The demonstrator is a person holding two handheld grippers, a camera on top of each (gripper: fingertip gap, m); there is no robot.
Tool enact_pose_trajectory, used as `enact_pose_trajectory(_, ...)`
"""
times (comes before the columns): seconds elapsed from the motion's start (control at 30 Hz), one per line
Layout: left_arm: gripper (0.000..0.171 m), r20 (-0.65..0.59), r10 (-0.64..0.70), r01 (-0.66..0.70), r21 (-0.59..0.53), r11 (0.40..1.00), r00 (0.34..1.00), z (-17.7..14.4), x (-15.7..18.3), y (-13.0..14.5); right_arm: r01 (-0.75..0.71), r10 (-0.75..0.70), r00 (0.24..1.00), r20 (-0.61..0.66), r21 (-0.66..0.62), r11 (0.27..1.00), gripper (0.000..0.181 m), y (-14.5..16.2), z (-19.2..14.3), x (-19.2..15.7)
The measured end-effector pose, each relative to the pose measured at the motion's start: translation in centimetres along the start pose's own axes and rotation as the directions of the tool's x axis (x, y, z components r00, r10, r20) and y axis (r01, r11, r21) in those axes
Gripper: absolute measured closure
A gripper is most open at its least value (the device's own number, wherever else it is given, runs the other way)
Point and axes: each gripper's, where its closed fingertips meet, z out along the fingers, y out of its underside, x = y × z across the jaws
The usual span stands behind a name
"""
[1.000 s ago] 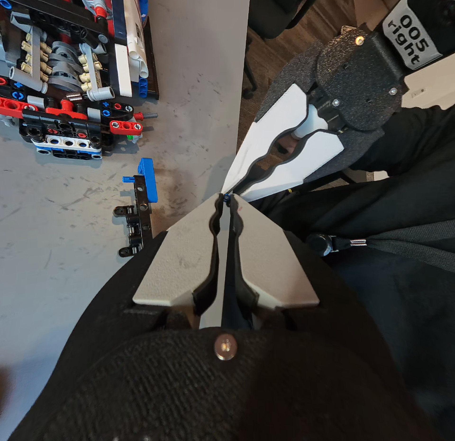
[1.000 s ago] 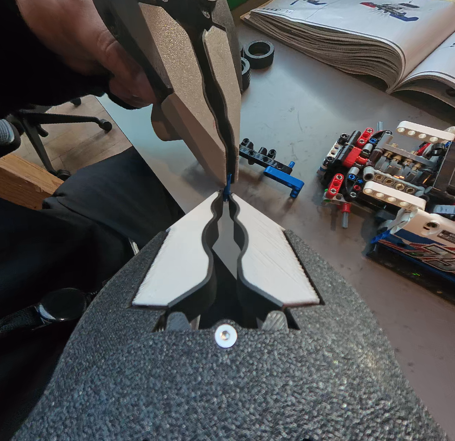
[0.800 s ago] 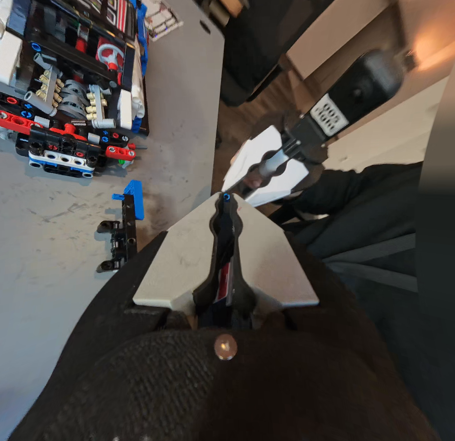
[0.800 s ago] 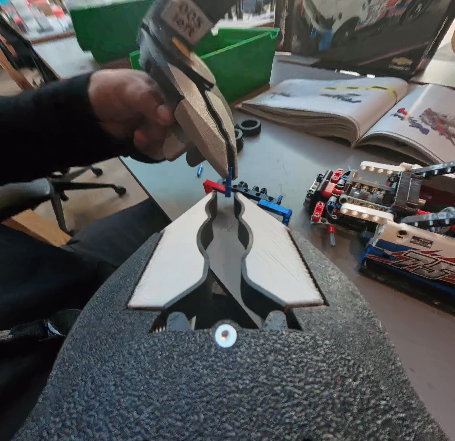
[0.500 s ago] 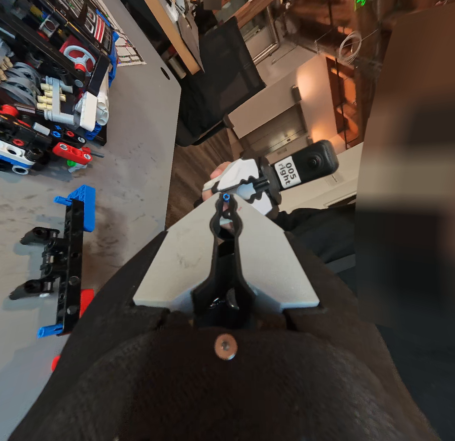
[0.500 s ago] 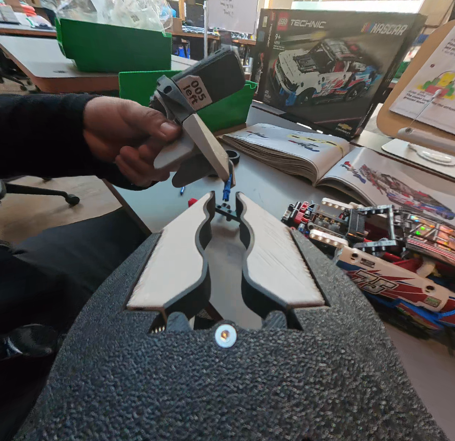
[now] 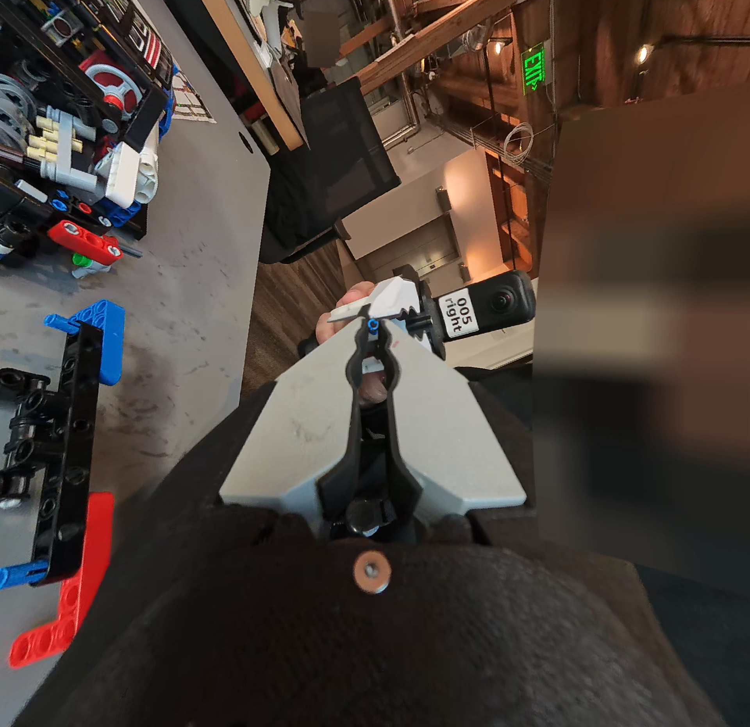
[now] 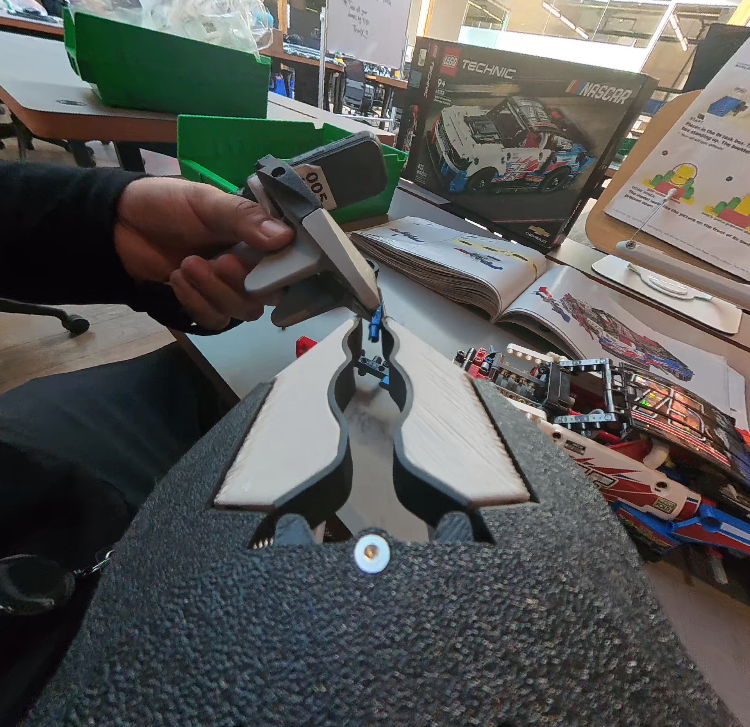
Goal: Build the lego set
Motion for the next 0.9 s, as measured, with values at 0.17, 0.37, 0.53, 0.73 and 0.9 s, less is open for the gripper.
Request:
enact_pose_trajectory(0.17, 0.17, -0.03, -0.019, 0.02, 0.024, 1.0, 0.999, 0.02, 0.19, -0.36, -0.009, 0.008, 1.0, -0.025, -0.011, 1.0, 0.177, 0.18, -0.01, 0.43)
enact_pose_trajectory(0.37, 0.169, -0.025, -0.019, 0.019, 0.02, 1.0, 1.0, 0.09, 0.09, -0.39, -0.008, 0.008, 1.0, -0.031, -0.011, 1.0, 0.176, 0.23, -0.07, 0.54)
enact_pose_trajectory(0.53, 0.17, -0.033, -0.033, 0.034, 0.024, 0.999, 0.999, 0.17, -0.01, -0.29, -0.002, 0.002, 0.999, -0.033, 0.001, 1.0, 0.176, -0.11, -0.12, 0.55)
enact_pose_trajectory(0.73, 0.17, -0.041, -0.042, 0.043, 0.028, 0.999, 0.998, 0.13, 0.05, -0.24, -0.003, 0.004, 1.0, -0.03, 0.003, 1.0, 0.176, -0.1, -0.08, 0.46)
enact_pose_trajectory(0.9, 0.17, -0.071, -0.068, 0.071, 0.036, 0.997, 0.995, 0.22, 0.28, -0.31, 0.007, -0.007, 0.999, -0.04, 0.016, 1.0, 0.176, -0.33, -0.18, 0.49)
